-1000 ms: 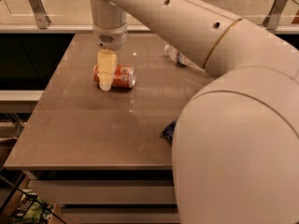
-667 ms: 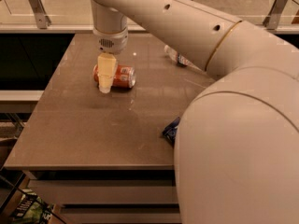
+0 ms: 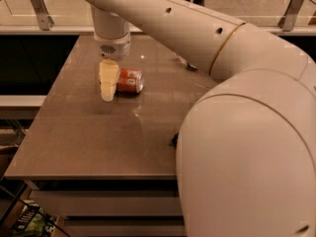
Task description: Place coke can upright
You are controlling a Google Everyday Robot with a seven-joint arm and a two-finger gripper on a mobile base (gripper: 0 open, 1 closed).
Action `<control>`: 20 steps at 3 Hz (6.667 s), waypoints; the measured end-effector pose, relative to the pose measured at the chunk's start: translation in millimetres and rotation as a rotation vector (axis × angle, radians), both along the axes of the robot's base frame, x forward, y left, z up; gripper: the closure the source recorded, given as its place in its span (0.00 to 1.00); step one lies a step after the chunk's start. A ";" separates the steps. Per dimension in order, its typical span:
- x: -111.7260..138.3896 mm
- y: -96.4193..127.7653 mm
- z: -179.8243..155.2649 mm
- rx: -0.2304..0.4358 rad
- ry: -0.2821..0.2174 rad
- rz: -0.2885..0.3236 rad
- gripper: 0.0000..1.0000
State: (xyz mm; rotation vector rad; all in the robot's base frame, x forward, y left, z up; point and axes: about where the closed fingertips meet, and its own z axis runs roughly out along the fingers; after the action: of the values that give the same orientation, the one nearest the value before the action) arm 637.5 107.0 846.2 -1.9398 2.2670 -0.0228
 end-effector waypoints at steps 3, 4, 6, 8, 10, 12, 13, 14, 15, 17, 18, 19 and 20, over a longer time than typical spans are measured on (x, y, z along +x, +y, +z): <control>5.9 2.9 -13.5 0.002 0.008 -0.008 0.42; 6.9 4.3 -15.4 0.004 0.007 -0.007 0.64; 8.4 6.4 -18.4 0.007 0.005 -0.006 1.00; 2.8 2.7 -11.3 0.025 0.002 0.000 1.00; -10.2 -12.4 11.7 0.096 -0.064 0.035 1.00; -14.9 -29.7 58.8 0.231 -0.222 0.094 1.00; -11.8 -36.1 82.6 0.303 -0.261 0.117 1.00; -9.3 -38.3 103.5 0.370 -0.292 0.131 1.00; -5.0 -44.3 116.5 0.448 -0.263 0.094 1.00; -5.5 -43.8 117.0 0.480 -0.259 0.110 1.00; -3.0 -43.1 121.0 0.589 -0.268 0.153 1.00; -4.8 -42.8 125.1 0.700 -0.281 0.185 1.00; -5.0 -43.5 125.3 0.806 -0.289 0.182 1.00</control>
Offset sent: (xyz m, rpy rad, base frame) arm 0.0032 -0.0006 -0.0089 -0.0044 0.0117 -0.0101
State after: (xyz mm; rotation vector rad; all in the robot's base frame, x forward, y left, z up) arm 632.5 63.5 971.5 -1.5507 1.5479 0.5110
